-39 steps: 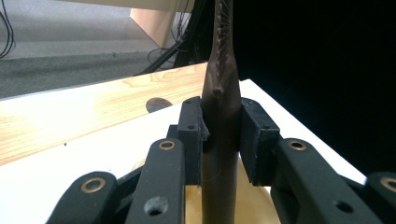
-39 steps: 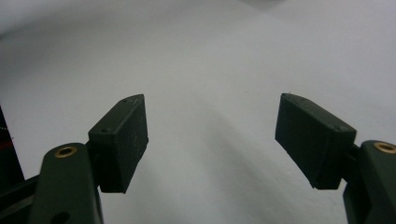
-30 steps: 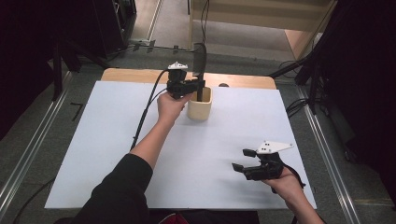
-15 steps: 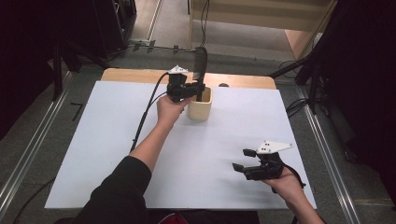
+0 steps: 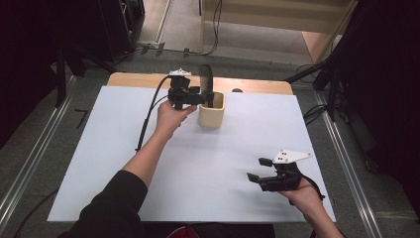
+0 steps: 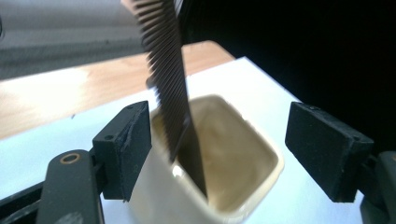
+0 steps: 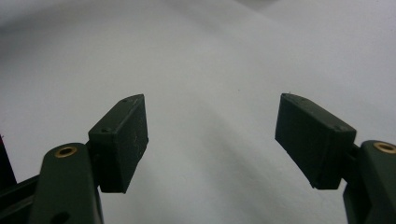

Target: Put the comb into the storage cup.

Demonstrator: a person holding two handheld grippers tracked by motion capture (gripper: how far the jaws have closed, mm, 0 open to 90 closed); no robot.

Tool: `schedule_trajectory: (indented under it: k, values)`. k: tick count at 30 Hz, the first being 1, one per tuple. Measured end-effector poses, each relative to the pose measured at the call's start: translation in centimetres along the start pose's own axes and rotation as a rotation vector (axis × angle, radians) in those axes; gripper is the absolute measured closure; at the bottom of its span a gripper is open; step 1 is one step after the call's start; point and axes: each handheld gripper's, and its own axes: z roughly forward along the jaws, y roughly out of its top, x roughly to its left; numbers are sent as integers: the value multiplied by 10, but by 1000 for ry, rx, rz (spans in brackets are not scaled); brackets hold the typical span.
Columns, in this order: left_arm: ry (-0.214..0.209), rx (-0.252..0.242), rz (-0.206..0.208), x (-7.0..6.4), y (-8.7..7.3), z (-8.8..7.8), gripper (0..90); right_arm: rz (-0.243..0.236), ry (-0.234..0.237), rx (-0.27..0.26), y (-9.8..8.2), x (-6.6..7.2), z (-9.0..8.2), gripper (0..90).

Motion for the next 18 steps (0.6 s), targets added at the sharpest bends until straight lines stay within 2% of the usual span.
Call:
schedule_trajectory:
  k: [2,4,10,13,15,18]
  values:
    - [-13,2,-5,1,-1,-4,241,-1,1,2,0,1,0,240]
    - [-2,16,-2,2,-2,-8,241,-6,1,2,0,1,0,239]
    - [-12,43,-23,4,-6,-17,242,-5,4,6,0,1,1,239]
    - [-24,55,-38,5,-8,-21,242,-3,7,8,0,1,2,239]
    - [-41,82,-55,7,-10,-23,243,-4,6,12,0,1,3,239]
    - [-42,105,-41,7,-14,-28,243,-6,9,16,0,1,4,239]
